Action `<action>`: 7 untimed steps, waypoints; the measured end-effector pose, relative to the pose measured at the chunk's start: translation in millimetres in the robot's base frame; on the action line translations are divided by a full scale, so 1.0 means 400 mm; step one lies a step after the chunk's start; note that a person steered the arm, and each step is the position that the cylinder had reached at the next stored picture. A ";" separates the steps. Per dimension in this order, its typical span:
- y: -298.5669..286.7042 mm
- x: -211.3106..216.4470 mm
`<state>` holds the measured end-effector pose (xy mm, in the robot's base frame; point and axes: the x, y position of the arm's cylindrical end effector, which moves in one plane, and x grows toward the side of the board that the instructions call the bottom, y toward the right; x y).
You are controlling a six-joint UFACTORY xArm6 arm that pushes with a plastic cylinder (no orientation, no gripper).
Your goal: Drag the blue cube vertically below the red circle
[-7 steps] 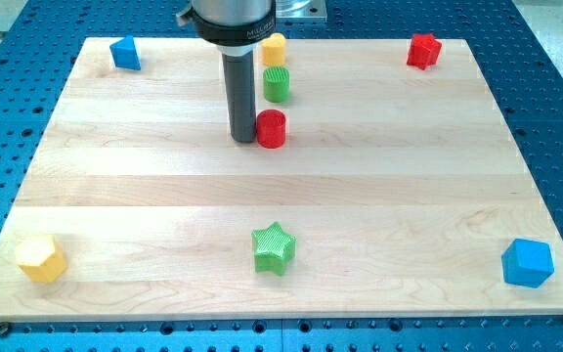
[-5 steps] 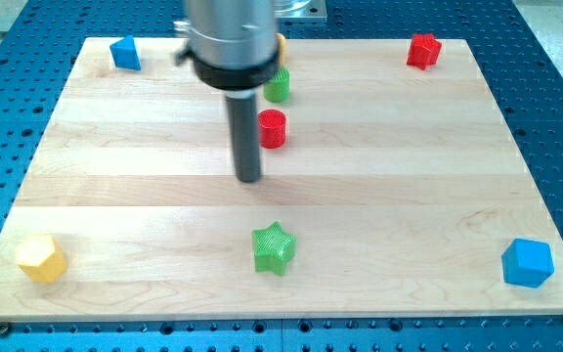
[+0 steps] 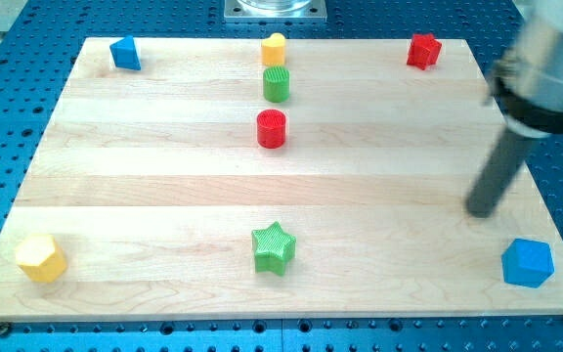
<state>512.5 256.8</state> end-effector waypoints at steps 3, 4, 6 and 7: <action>0.041 0.187; -0.116 0.150; -0.123 0.140; -0.108 0.187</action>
<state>587.3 213.5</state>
